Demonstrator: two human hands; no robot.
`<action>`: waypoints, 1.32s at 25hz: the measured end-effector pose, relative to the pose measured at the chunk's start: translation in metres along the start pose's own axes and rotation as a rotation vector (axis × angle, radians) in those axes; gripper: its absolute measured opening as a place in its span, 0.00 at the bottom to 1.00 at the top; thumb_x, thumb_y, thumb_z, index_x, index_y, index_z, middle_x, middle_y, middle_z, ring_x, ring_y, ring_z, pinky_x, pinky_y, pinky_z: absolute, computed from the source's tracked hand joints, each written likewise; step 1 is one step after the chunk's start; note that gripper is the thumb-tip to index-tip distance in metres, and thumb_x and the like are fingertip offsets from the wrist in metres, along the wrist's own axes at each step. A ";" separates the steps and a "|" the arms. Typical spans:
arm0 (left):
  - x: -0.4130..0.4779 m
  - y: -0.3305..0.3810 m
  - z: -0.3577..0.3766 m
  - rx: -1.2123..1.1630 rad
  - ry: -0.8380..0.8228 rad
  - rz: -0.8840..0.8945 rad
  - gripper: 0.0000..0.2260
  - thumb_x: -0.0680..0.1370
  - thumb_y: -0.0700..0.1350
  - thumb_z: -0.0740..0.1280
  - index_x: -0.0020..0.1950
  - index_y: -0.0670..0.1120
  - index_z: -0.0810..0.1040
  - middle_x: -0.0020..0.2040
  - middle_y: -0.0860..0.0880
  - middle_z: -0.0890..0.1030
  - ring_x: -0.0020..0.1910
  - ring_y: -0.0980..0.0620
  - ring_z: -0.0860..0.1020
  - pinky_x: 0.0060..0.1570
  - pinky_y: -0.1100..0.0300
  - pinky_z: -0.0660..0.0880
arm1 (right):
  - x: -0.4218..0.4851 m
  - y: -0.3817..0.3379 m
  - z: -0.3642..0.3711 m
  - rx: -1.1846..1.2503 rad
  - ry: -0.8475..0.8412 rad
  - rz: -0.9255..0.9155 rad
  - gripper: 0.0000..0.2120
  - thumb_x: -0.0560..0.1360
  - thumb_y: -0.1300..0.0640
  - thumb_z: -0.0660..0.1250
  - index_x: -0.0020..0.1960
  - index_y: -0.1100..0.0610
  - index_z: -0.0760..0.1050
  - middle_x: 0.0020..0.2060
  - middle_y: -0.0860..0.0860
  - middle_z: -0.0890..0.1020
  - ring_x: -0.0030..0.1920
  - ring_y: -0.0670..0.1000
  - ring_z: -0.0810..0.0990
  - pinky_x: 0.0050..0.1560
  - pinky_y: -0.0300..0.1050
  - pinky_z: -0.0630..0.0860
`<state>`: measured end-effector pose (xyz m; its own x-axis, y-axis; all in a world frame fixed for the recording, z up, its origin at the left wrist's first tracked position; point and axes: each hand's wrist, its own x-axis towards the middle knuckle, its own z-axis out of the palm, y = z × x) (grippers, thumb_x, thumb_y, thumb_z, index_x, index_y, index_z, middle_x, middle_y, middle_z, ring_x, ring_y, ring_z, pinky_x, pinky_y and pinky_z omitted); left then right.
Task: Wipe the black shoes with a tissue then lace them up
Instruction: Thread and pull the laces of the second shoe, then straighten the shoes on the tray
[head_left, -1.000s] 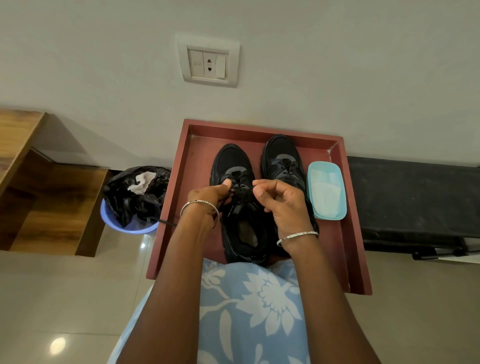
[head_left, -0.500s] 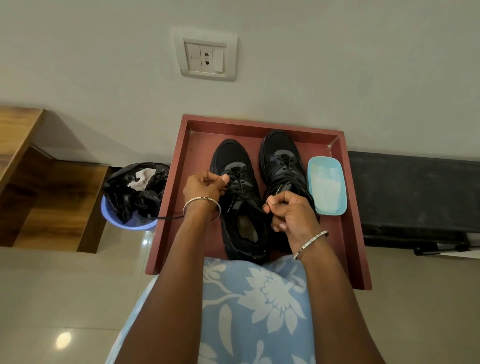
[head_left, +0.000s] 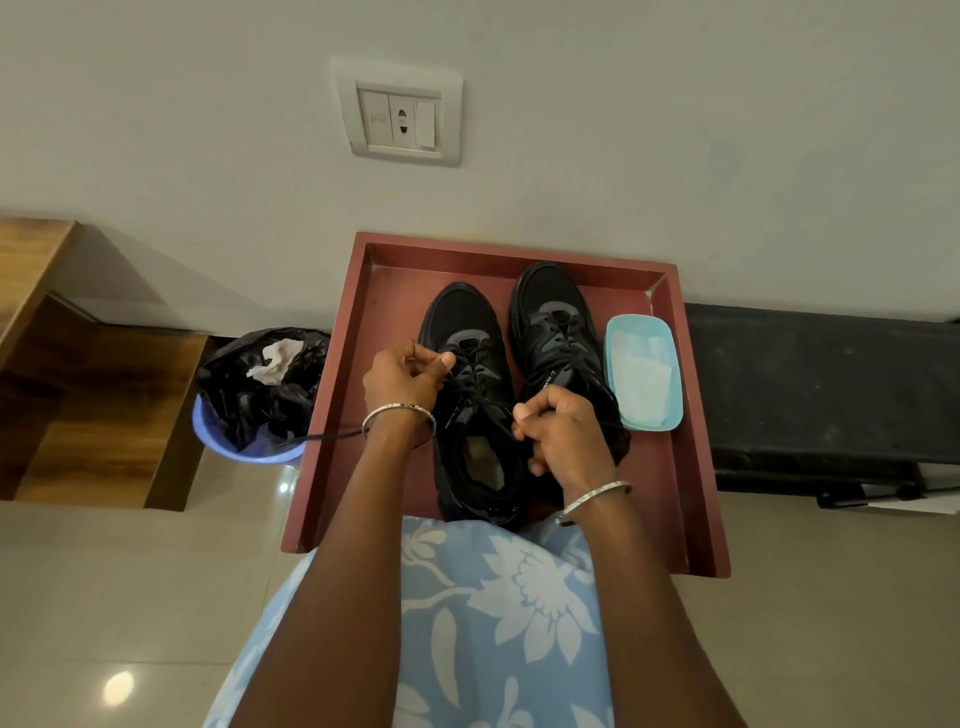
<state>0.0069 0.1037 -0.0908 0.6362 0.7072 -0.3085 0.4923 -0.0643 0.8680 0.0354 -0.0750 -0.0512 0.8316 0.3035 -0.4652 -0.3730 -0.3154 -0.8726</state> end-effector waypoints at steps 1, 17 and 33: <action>-0.002 -0.001 -0.002 0.013 -0.027 0.037 0.05 0.76 0.47 0.74 0.42 0.47 0.81 0.37 0.51 0.83 0.35 0.55 0.82 0.46 0.55 0.81 | -0.002 0.004 0.002 -0.064 0.043 -0.069 0.09 0.79 0.62 0.67 0.40 0.58 0.73 0.32 0.52 0.80 0.22 0.45 0.71 0.25 0.43 0.70; -0.151 -0.006 -0.002 0.614 -0.178 0.214 0.25 0.68 0.67 0.73 0.57 0.52 0.80 0.74 0.46 0.65 0.64 0.37 0.73 0.60 0.48 0.75 | -0.064 0.043 -0.029 -0.604 0.346 -0.205 0.29 0.65 0.66 0.75 0.64 0.56 0.73 0.61 0.61 0.74 0.60 0.60 0.76 0.60 0.48 0.75; -0.126 -0.023 0.028 0.464 -0.031 0.215 0.17 0.64 0.45 0.81 0.47 0.45 0.79 0.80 0.47 0.61 0.56 0.38 0.80 0.44 0.52 0.78 | -0.042 0.065 -0.014 -0.549 0.569 -0.272 0.17 0.61 0.65 0.80 0.44 0.57 0.76 0.43 0.53 0.80 0.42 0.51 0.79 0.39 0.27 0.66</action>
<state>-0.0684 -0.0035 -0.0825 0.7658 0.6231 -0.1593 0.5559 -0.5168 0.6511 -0.0182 -0.1208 -0.0860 0.9994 -0.0219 0.0261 0.0016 -0.7350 -0.6780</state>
